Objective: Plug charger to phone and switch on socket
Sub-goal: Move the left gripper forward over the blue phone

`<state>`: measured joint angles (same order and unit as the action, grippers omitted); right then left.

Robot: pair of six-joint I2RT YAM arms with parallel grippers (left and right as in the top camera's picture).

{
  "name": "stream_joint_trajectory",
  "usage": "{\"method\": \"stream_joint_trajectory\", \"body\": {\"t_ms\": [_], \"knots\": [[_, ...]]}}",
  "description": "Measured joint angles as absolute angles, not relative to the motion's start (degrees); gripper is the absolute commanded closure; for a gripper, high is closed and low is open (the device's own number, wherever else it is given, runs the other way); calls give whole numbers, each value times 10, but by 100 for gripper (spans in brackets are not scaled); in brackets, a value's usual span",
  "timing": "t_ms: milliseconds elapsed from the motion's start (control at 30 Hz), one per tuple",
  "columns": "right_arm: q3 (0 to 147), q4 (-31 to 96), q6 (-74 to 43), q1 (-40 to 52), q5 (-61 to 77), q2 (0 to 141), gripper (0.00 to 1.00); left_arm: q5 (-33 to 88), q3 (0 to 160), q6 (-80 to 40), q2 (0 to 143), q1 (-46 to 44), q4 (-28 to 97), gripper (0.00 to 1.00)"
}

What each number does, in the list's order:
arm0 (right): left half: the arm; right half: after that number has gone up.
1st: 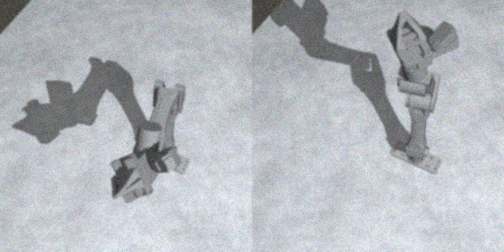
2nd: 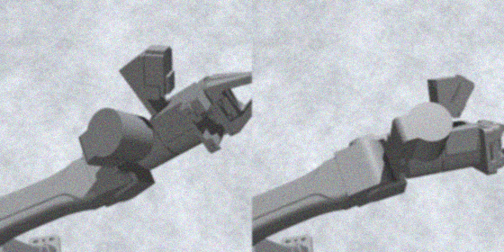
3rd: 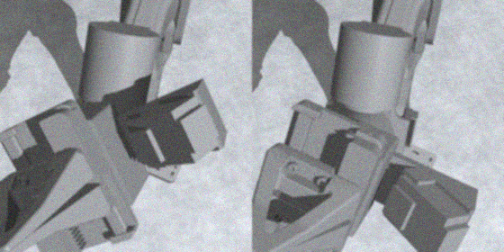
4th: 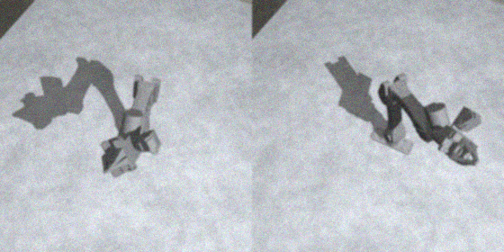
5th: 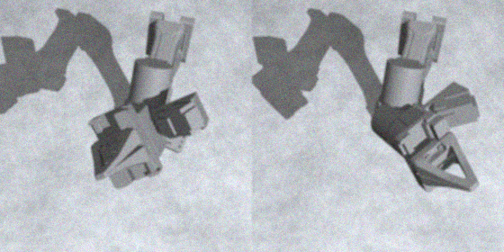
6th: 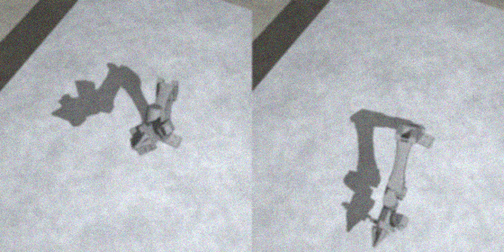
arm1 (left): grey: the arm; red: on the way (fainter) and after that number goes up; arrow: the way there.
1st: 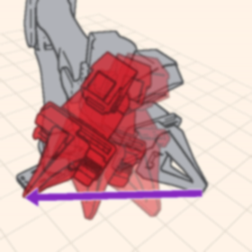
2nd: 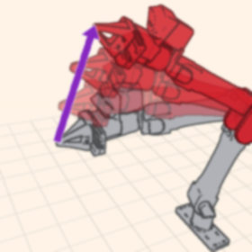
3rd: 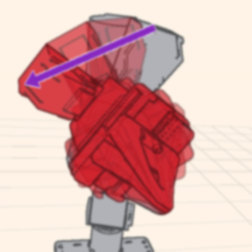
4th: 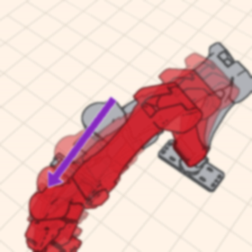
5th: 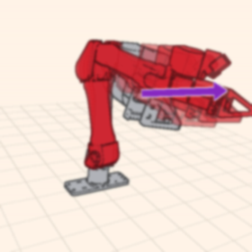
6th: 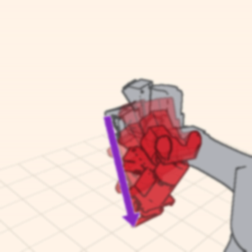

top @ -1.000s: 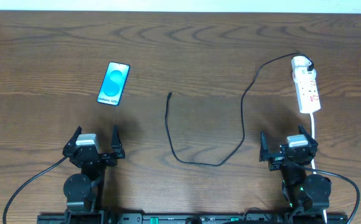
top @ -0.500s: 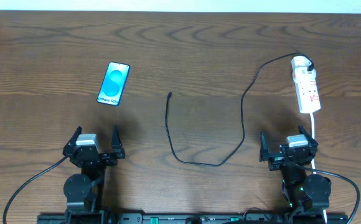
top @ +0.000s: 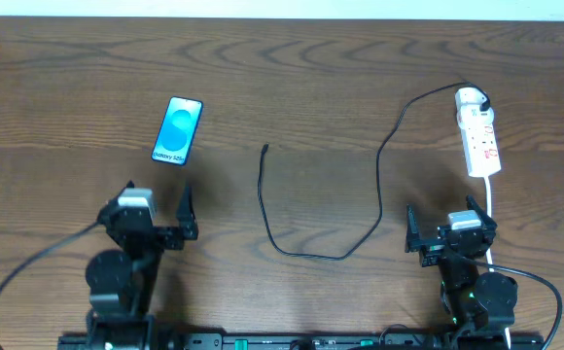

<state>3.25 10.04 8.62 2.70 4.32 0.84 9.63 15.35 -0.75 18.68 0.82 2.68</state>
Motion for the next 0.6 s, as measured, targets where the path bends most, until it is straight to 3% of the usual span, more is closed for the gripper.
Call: {"method": "stream_joint_trajectory", "body": {"t_ms": [600], "knots": [[32,100,86,27,43,8,1,121,456,-58,494,8,139,2]]}}
